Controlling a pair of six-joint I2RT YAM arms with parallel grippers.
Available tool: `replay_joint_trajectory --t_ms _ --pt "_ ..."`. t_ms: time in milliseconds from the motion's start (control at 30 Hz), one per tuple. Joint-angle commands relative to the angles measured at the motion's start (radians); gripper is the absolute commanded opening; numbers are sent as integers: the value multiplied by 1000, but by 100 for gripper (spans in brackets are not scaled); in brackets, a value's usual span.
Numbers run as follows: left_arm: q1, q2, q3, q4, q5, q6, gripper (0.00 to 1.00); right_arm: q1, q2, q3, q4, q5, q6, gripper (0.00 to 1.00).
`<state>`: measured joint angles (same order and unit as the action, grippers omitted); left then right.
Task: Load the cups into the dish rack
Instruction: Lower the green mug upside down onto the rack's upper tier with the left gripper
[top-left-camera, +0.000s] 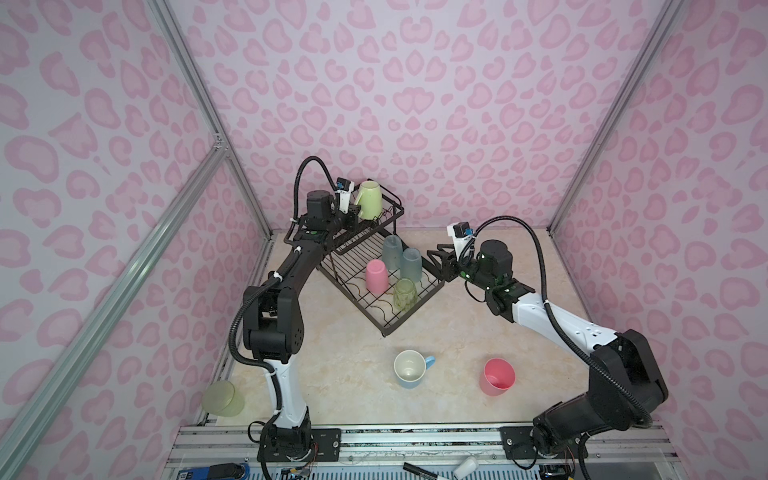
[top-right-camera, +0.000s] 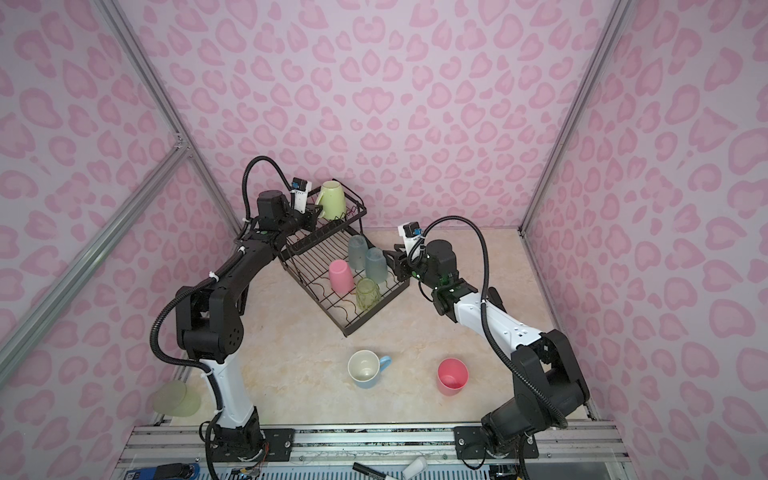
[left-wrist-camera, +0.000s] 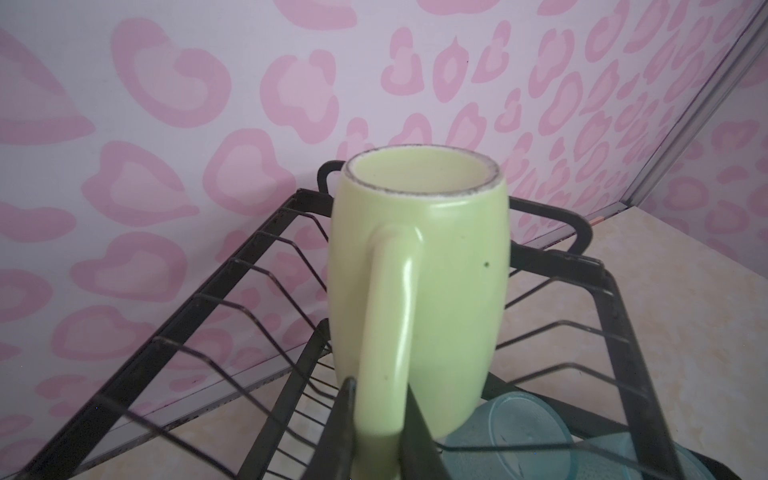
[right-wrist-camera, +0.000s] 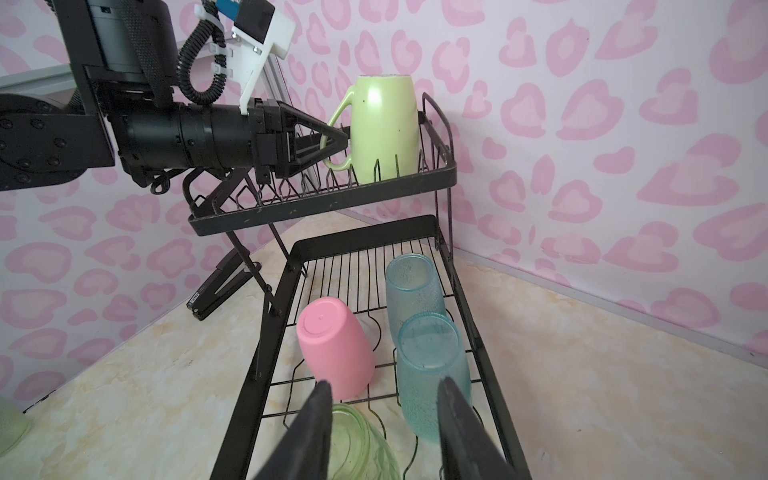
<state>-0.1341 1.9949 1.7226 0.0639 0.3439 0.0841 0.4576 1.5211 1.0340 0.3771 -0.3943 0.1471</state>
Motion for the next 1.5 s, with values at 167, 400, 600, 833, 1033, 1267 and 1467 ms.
replay_joint_trajectory --t_ms 167,400,600,833,1033,1267,1467 --pt "-1 12 1 37 1 32 16 -2 7 -12 41 -15 11 42" --pt "-2 5 1 27 -5 37 26 -2 -1 -19 49 -13 15 42" --pt "-2 1 7 22 -11 39 32 -3 -8 -28 57 -15 17 43" --pt "-3 -8 20 14 -13 32 58 -3 -13 -33 61 -17 20 43" --pt "-7 -31 16 16 -16 28 74 -2 -17 -33 65 -18 19 43" --pt "-8 -57 9 14 -22 29 85 -2 -20 -31 66 -26 23 45" --pt "-7 -79 9 19 -40 15 88 -3 -32 -31 65 -25 23 46"
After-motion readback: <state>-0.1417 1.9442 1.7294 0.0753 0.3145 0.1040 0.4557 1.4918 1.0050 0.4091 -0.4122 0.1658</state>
